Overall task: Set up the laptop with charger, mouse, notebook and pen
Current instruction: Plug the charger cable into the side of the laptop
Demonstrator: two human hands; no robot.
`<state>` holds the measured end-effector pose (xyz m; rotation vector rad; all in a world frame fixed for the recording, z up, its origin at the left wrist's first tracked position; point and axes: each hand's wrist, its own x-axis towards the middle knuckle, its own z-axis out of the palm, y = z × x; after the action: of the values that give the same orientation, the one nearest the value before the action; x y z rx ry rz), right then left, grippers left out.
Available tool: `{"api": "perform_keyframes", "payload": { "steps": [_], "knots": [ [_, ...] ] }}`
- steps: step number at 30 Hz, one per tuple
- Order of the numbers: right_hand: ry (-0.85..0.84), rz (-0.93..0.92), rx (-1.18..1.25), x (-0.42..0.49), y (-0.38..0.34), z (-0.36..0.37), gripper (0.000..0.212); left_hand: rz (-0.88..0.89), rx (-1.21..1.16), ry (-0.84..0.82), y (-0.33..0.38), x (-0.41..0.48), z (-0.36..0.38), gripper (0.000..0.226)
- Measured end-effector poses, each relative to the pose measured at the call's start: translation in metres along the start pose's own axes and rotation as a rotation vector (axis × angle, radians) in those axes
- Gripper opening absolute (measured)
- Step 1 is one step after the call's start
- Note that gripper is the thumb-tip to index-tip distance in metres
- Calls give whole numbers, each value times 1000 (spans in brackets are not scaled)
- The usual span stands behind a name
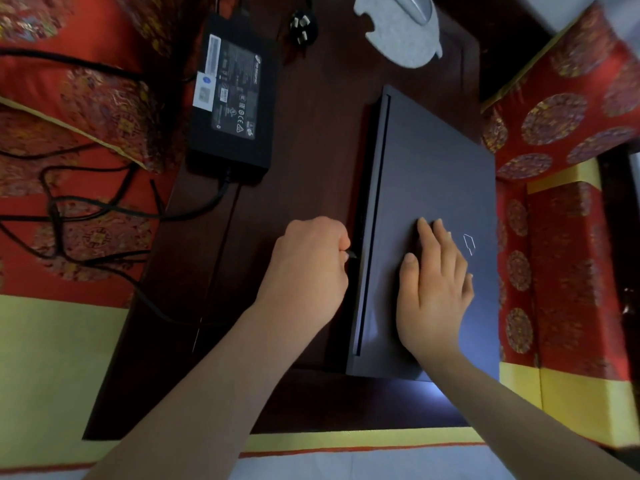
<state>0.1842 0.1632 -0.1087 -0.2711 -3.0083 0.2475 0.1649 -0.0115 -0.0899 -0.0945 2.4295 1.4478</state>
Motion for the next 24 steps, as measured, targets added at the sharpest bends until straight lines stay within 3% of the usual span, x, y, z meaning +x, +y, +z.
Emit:
{"api": "perform_keyframes", "payload": {
  "steps": [24],
  "knots": [
    [-53,0,-39,1,-1,-2,54,19,72,-93,-5,19,0,12]
  ]
}}
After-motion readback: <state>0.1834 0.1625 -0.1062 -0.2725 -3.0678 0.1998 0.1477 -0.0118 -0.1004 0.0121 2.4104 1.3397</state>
